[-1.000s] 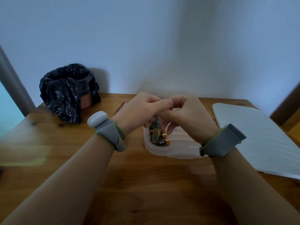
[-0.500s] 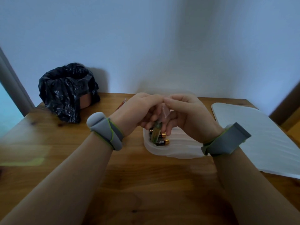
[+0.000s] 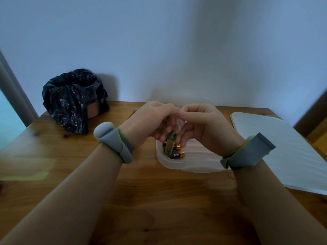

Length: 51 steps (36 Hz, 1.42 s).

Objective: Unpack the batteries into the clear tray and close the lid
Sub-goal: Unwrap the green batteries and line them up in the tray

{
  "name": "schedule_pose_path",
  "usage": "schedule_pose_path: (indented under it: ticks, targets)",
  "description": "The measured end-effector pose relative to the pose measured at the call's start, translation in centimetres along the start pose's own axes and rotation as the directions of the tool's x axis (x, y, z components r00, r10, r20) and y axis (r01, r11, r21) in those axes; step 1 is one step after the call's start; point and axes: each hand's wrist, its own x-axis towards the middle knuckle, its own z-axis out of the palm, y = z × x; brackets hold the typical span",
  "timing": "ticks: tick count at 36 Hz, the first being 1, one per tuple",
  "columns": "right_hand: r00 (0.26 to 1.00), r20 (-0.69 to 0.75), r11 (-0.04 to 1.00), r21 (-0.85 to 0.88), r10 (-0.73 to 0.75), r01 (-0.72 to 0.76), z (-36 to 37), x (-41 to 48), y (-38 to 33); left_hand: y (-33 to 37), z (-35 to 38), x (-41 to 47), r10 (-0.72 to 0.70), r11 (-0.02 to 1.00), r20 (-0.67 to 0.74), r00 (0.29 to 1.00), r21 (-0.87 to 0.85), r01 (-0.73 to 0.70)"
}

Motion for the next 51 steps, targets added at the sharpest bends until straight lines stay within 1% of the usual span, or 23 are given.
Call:
schedule_pose_path:
  ticks: [5, 9, 17, 22, 25, 28, 31, 34, 36, 39, 44, 48, 51]
  targets:
    - [1.000, 0.006, 1.000, 0.028, 0.012, -0.012, -0.13, -0.07, -0.10, 0.02, 0.15, -0.01, 0.033, 0.999, -0.001, 0.999, 0.013, -0.033]
    - [1.000, 0.020, 1.000, 0.010, -0.006, 0.006, -0.15, -0.12, -0.09, 0.02, 0.07, 0.01, 0.036, 0.999, -0.007, 0.999, 0.009, -0.036]
    - [1.000, -0.024, 0.999, -0.039, 0.002, -0.003, 0.11, -0.03, 0.00, -0.08, 0.15, 0.06, 0.037, 0.998, -0.036, 0.999, 0.060, -0.035]
    - [0.998, -0.064, 0.998, -0.070, -0.002, -0.003, 0.03, -0.06, 0.00, -0.09, 0.03, 0.10, 0.024, 0.999, -0.025, 0.999, 0.035, -0.023]
    - [0.993, -0.118, 0.997, -0.082, -0.006, -0.003, 0.03, 0.00, -0.09, -0.01, -0.02, 0.06, 0.026, 1.000, -0.011, 1.000, 0.009, -0.026]
    - [0.983, -0.182, 0.997, -0.083, -0.015, 0.000, 0.08, 0.10, -0.03, 0.10, 0.07, -0.04, 0.063, 0.997, -0.010, 0.998, 0.046, -0.063]
    - [0.979, -0.205, 0.997, -0.076, -0.006, -0.009, 0.05, 0.26, 0.09, 0.05, 0.38, -0.02, 0.134, 0.981, -0.026, 0.991, 0.148, -0.128]
    - [0.982, -0.189, 0.987, -0.161, -0.006, -0.025, 0.33, 0.23, 0.26, -0.06, 0.79, -0.05, 0.208, 0.953, -0.027, 0.978, 0.230, -0.196]
    - [0.984, -0.175, 0.973, -0.229, -0.026, -0.015, 0.59, 0.05, 0.30, -0.21, 0.89, -0.03, 0.245, 0.942, -0.031, 0.969, 0.243, -0.230]
    - [0.988, -0.149, 0.971, -0.239, -0.047, 0.010, 0.66, -0.19, 0.24, -0.30, 0.84, -0.06, 0.273, 0.936, -0.024, 0.962, 0.236, -0.260]
    - [0.981, -0.178, 0.968, -0.247, -0.077, 0.031, 0.37, -0.09, 0.46, -0.41, 0.72, -0.11, 0.253, 0.949, -0.012, 0.967, 0.199, -0.246]
    - [0.983, -0.165, 0.972, -0.231, -0.080, 0.040, 0.44, -0.14, 0.42, -0.56, 0.30, 0.01, 0.214, 0.971, -0.020, 0.977, 0.110, -0.210]
    - [0.983, -0.166, 0.978, -0.203, -0.084, 0.049, 0.49, -0.20, 0.31, -0.47, 0.11, 0.03, 0.215, 0.976, -0.013, 0.977, 0.042, -0.214]
